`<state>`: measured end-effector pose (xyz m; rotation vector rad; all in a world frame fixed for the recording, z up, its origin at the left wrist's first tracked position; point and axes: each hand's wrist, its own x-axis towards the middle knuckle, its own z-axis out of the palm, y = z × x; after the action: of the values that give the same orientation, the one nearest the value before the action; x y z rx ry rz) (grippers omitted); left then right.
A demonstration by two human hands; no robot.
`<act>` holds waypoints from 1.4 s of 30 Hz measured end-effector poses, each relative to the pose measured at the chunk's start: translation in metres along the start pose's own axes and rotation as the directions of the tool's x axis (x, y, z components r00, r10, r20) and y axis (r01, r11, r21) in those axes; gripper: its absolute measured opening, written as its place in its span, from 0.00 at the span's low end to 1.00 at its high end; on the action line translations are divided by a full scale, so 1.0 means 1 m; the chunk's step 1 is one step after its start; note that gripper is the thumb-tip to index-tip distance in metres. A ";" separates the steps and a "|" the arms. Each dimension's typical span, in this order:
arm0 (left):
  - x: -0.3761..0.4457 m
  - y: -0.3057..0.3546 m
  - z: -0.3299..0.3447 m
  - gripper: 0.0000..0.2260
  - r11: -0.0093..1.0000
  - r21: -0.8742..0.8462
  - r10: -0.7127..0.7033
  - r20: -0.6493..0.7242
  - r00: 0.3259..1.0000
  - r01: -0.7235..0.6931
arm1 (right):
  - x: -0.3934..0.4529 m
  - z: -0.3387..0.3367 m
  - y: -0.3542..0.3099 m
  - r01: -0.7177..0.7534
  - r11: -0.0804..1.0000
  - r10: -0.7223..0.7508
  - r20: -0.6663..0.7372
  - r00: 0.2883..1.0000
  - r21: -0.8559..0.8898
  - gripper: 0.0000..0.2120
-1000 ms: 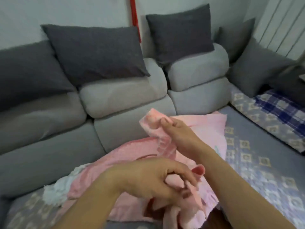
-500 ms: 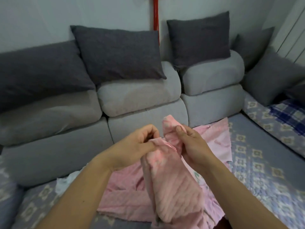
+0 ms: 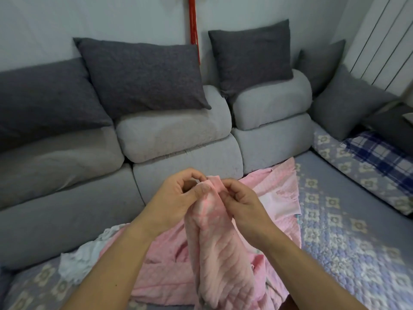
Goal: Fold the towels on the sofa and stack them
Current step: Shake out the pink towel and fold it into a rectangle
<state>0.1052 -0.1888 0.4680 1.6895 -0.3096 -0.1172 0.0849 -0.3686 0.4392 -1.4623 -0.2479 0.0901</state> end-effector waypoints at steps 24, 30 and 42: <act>0.007 0.001 -0.014 0.13 0.993 0.111 0.032 0.051 0.998 -0.037 | -0.006 0.014 0.003 0.052 0.998 -0.051 -0.040 0.998 0.029 0.20; 0.008 0.001 -0.019 0.08 0.968 0.241 0.066 0.050 0.997 -0.076 | -0.002 0.018 0.005 0.058 0.997 -0.062 -0.081 0.995 -0.048 0.16; 0.042 0.045 -0.024 0.12 0.914 0.257 0.378 -0.255 0.890 -0.314 | -0.006 -0.055 0.025 -0.033 0.673 0.077 0.025 0.997 -0.739 0.17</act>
<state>0.1455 -0.1823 0.5201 1.8010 -0.4014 0.4524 0.0931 -0.4203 0.4091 -2.2955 -0.3023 0.0812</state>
